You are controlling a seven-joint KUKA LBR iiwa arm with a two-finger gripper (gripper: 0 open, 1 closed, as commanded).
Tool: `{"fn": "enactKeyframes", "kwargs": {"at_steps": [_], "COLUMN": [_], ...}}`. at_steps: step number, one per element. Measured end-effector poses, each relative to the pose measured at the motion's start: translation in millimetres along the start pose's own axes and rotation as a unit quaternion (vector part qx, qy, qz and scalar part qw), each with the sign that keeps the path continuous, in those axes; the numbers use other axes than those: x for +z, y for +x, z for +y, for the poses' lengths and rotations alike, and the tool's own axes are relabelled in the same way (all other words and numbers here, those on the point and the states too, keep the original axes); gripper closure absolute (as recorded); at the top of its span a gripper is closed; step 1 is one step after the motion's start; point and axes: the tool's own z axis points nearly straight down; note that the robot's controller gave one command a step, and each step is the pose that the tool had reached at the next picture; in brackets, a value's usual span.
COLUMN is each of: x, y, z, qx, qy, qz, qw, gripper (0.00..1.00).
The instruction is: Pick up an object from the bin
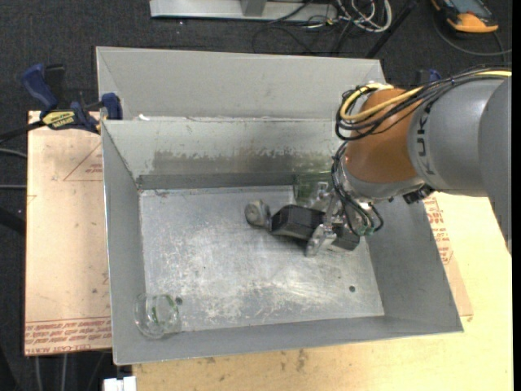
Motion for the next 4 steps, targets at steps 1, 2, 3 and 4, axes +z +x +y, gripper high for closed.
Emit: {"fn": "enactKeyframes", "kwargs": {"at_steps": [1,2,3,4], "x": [0,-3,-15,-38], "y": [0.0,1.6,4.7,4.7], "z": [0,0,0,0], "qx": [0.0,0.0,-0.001,0.0], "qy": [0.0,0.0,0.0,0.0], "qz": [0.0,0.0033,0.0096,0.0098], "qw": [1.0,1.0,1.0,1.0], "gripper": [1.0,1.0,1.0,1.0]}}
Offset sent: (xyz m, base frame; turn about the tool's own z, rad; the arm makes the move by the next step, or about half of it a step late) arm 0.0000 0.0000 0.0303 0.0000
